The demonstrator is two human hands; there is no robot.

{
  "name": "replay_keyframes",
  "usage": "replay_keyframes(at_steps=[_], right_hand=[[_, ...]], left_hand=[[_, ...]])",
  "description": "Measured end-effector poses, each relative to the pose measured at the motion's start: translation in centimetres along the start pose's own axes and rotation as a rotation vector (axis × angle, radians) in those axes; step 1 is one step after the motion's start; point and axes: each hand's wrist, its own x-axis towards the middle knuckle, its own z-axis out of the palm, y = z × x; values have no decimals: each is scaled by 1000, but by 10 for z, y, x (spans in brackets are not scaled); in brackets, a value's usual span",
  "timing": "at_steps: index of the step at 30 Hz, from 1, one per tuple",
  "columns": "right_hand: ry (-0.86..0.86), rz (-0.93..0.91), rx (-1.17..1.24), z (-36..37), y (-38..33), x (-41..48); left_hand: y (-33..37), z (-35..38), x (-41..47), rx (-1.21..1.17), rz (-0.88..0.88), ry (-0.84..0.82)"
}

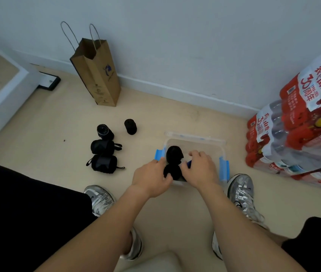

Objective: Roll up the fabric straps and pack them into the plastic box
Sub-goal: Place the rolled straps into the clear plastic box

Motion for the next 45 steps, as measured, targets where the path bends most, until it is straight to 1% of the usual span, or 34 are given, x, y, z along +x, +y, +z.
replay_keyframes(at_steps=[2, 4, 5, 8, 11, 13, 15, 16, 18, 20, 23, 24, 27, 29, 30, 32, 33, 34, 36, 38, 40, 42, 44, 45], right_hand=[[159, -118, 58, -5, -23, -2], [227, -191, 95, -7, -44, -3], [201, -211, 133, -7, -53, -3], [-2, -285, 234, 2, -72, -5], [-90, -330, 226, 14, -87, -8], [-128, -312, 236, 22, -94, -7], [-160, -301, 219, 27, -97, -3], [-168, -300, 212, 28, -98, -1], [-170, -293, 211, 28, -99, 3], [-163, -277, 215, 28, -100, 6], [-177, -246, 233, 26, -100, 10], [-187, -231, 248, 25, -100, 10], [-193, -208, 259, 23, -99, 13], [-181, -230, 270, 19, -97, 14], [-192, -270, 279, 15, -95, 15], [-255, -358, 332, 9, -91, 15], [-257, -374, 378, 3, -90, 13], [-225, -376, 430, -1, -87, 11], [-101, -363, 492, -10, -78, 7], [28, -341, 477, -19, -61, 0], [125, -280, 444, -25, -37, -7], [203, -170, 434, -26, -9, -14], [263, -49, 465, -24, 19, -21], [287, -10, 478, -24, 31, -24]], left_hand=[[-7, -6, 2, -91, -77, 93], [-21, -10, 4, -154, -183, 201], [-32, -12, 5, -189, -251, 237], [-69, -16, 8, -277, -424, 286], [-101, -18, 12, -217, -569, 335], [-119, -17, 17, -232, -675, 294], [-136, -13, 21, -315, -723, 182], [-143, -10, 22, -335, -712, 131], [-153, -2, 24, -291, -658, 86], [-157, 3, 24, -231, -622, 84], [-155, 4, 23, -238, -620, 94], [-152, 2, 22, -279, -626, 116], [-133, -8, 17, -502, -628, 226], [-112, -20, 17, -622, -575, 301], [-100, -28, 18, -680, -534, 324], [-80, -42, 23, -772, -450, 313], [-71, -49, 24, -780, -404, 284], [-62, -54, 24, -763, -352, 247], [-43, -60, 22, -717, -242, 193], [-24, -61, 20, -740, -140, 176], [-5, -55, 18, -755, -52, 177], [11, -43, 19, -644, -10, 205], [27, -26, 17, -438, 49, 157], [35, -17, 16, -333, 110, 108]])
